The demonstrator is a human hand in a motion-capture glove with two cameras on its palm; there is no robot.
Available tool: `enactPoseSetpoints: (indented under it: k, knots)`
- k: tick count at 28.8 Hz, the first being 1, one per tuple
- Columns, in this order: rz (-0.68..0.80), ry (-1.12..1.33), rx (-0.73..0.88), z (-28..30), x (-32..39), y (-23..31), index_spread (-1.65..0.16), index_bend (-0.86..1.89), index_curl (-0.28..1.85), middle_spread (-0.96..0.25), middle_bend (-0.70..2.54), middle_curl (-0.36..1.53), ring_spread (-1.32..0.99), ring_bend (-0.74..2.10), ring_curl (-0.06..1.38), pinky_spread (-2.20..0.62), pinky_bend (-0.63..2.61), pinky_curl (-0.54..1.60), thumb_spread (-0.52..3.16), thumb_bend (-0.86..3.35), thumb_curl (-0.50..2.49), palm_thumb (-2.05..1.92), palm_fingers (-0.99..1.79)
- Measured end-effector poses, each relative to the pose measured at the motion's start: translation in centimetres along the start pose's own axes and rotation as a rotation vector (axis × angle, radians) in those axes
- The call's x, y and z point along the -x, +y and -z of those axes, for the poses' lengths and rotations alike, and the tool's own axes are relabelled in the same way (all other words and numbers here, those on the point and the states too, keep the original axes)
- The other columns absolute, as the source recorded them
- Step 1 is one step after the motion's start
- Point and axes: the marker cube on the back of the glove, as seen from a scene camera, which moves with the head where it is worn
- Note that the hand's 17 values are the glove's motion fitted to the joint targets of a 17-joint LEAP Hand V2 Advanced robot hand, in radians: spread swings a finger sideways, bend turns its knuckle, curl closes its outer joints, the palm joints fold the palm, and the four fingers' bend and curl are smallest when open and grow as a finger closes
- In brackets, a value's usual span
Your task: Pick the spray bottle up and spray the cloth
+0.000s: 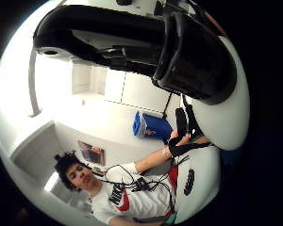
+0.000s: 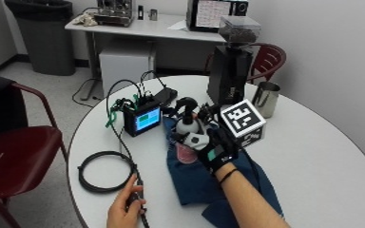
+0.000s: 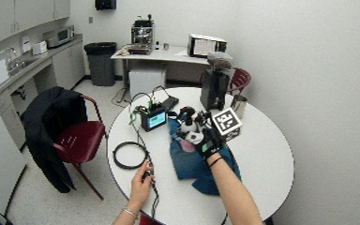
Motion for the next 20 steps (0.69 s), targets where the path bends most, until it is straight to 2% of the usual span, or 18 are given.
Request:
enactPoseSetpoints:
  k: [8, 20]
  knots:
    - [-0.034, -0.034, 0.021, -5.1, -4.9, 1.0, -0.26, 0.11, 0.23, -0.13, 0.32, 0.48, -0.13, 0.48, 0.43, -0.03, 0.21, 0.38, 0.88, -0.03, 0.57, 0.96, 0.98]
    - [-0.030, 0.011, 0.038, -6.9, -6.8, 1.9, -0.27, 0.10, 0.24, -0.14, 0.28, 0.46, -0.14, 0.46, 0.43, -0.05, 0.22, 0.39, 0.87, -0.03, 0.51, 0.95, 0.99]
